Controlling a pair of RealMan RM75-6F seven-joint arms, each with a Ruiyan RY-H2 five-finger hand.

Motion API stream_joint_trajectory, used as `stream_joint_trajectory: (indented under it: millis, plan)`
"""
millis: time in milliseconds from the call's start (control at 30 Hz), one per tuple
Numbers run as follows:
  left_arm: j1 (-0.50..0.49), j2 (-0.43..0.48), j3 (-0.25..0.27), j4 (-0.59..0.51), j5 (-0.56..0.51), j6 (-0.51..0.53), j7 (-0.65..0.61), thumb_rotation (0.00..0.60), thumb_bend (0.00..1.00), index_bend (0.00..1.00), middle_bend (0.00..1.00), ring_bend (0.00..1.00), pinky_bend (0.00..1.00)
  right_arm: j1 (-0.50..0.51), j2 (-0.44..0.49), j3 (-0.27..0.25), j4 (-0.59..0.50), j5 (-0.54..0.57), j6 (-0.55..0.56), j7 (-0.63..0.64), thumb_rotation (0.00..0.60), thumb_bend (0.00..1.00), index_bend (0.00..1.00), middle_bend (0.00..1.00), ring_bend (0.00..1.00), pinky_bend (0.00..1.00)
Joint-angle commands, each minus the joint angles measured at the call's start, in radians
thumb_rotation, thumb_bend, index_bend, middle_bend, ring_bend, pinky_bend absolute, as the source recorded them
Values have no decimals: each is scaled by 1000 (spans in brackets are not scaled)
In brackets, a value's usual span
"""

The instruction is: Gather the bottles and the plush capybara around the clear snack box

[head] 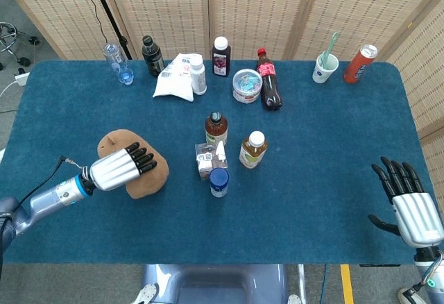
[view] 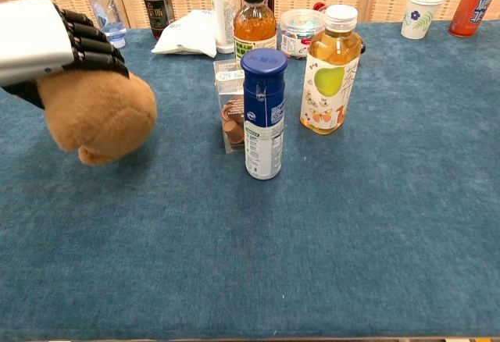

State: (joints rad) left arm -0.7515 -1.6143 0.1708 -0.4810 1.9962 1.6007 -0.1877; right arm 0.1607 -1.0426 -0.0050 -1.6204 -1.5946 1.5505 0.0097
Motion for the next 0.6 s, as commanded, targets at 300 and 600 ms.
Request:
stream_joint_trajectory:
  millis: [300, 600]
  plan:
    - [-39, -185, 35, 219, 21, 114, -126, 600, 66, 486, 477, 386, 552, -9, 0, 14, 6, 9, -12, 4, 600, 0, 0, 0, 0, 0]
    - [-65, -243, 29, 303, -23, 56, -127, 600, 48, 408, 309, 278, 519, -12, 1, 22, 9, 14, -27, 12, 600, 0, 0, 0, 0, 0]
